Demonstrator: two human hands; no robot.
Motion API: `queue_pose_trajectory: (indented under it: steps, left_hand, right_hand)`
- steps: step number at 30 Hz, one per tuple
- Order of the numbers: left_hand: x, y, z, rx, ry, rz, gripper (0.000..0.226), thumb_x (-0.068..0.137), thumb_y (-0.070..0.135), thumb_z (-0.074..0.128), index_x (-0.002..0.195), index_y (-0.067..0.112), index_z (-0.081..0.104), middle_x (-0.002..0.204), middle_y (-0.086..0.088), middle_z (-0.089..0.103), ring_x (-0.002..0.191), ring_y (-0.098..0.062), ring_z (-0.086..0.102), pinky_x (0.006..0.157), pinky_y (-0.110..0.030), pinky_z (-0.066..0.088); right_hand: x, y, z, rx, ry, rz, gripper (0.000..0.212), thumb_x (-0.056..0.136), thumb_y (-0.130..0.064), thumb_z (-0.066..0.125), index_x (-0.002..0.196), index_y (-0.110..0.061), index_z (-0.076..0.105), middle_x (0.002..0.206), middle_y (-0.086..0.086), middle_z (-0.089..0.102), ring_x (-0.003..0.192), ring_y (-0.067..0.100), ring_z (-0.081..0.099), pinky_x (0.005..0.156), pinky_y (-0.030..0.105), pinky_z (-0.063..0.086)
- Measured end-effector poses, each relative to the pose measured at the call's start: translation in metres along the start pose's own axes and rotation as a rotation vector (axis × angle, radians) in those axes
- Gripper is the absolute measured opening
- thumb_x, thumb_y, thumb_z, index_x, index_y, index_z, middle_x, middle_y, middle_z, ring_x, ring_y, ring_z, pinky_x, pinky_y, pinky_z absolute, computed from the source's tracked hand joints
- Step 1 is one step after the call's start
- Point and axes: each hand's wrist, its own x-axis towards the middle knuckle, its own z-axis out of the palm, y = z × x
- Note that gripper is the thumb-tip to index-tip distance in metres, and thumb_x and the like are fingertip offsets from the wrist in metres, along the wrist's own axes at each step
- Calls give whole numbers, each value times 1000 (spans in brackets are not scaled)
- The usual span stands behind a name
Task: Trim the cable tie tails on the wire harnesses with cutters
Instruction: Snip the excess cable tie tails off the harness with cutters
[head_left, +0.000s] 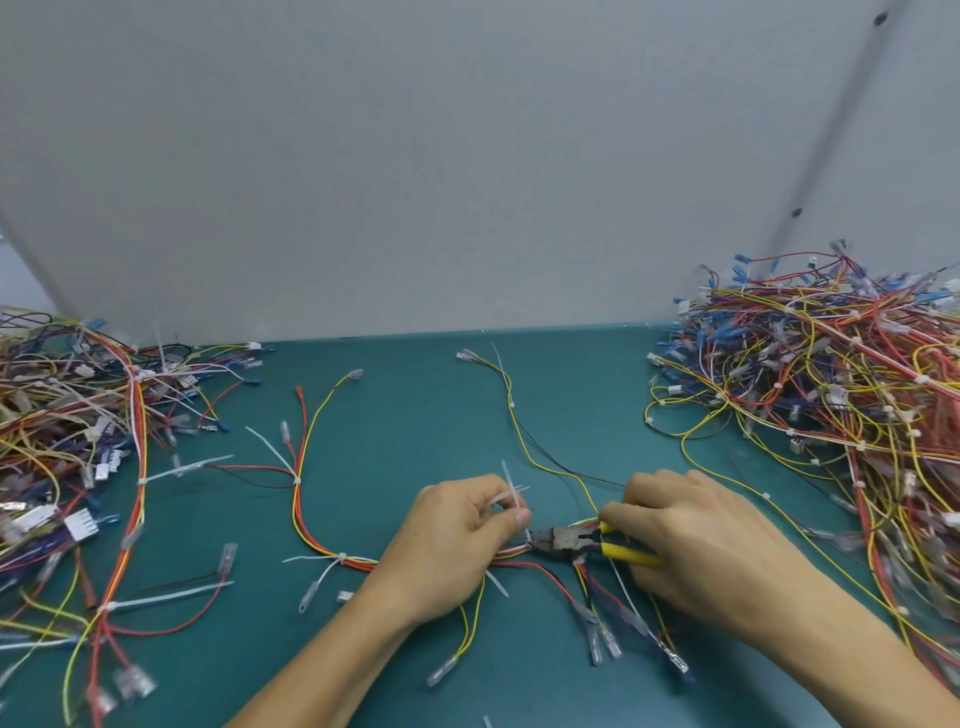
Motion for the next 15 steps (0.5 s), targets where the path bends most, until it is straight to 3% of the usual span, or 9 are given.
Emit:
queue_pose_trajectory:
  steps: [15]
  left_hand:
    - [1, 1, 0, -4, 5, -8, 20, 90, 25, 62, 71, 20, 60, 45, 8, 31, 47, -9, 27, 49, -20, 26]
  right_hand:
    - [1, 1, 4, 27, 15, -20, 22, 59, -22, 78, 72, -23, 61, 70, -7, 55, 60, 21, 55, 50, 33, 48]
